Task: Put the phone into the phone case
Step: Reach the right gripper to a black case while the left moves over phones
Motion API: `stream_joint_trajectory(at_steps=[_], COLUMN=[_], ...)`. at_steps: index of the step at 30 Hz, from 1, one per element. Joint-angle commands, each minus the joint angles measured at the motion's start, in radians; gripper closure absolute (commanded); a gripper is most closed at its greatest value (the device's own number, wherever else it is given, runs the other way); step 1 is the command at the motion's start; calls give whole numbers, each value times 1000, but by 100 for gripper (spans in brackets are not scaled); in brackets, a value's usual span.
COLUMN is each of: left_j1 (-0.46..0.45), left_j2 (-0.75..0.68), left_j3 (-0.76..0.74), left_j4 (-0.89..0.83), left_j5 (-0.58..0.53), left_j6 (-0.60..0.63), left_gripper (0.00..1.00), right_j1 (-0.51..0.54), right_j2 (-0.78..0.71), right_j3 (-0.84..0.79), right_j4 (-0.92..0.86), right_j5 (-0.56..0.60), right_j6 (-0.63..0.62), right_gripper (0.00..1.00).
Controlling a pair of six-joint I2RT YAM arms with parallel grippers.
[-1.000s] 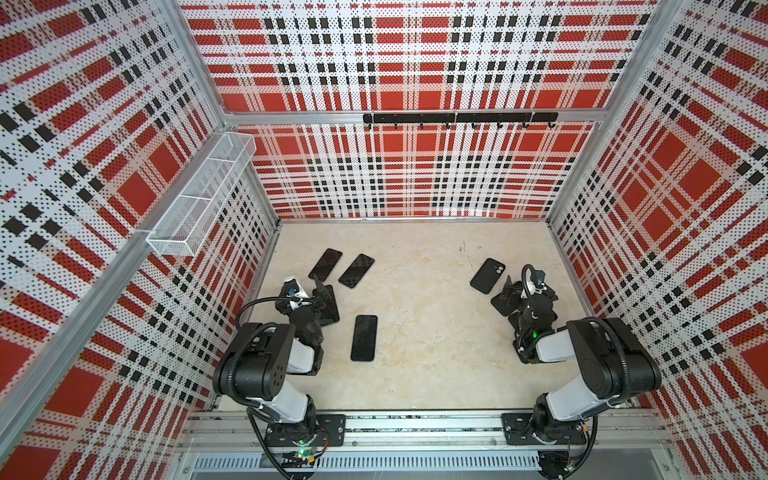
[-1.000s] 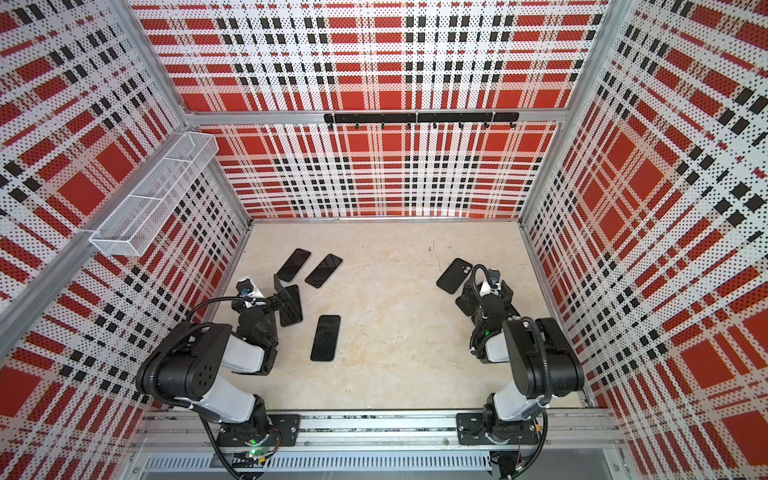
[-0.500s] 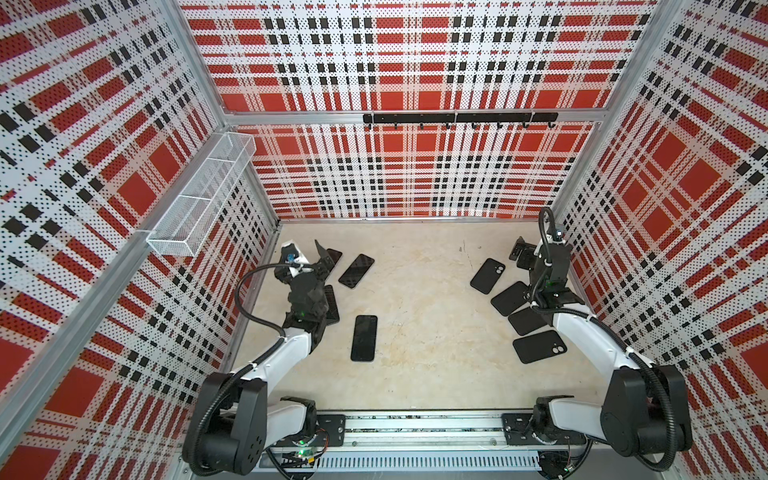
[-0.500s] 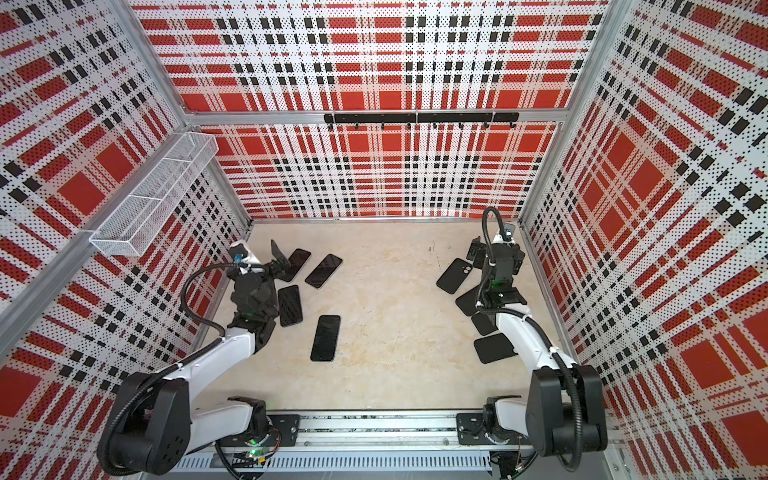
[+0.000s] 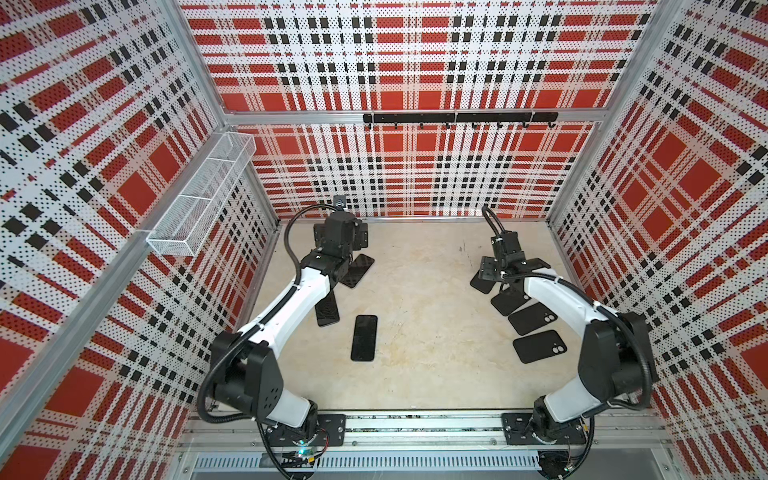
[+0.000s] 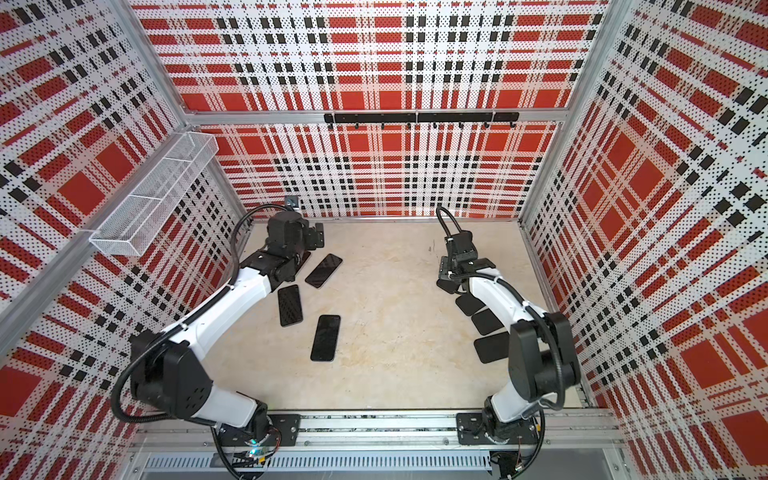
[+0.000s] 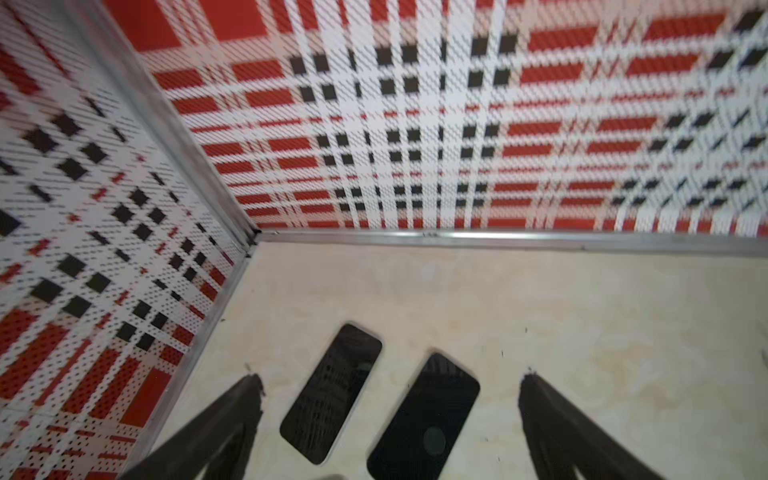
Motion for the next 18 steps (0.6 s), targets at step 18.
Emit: stream_joint_trajectory(at_steps=[18], left_j1=[42], left_j2=[115], left_j3=[-78], left_j4=[-92], left_j5=[235], left_j6=[-19], left_gripper=[2], right_j1=[-5], right_j2=[374], right_j3=[308], right_j4=[-92], right_j5=[-23], right_j6=[73], right_gripper=[66])
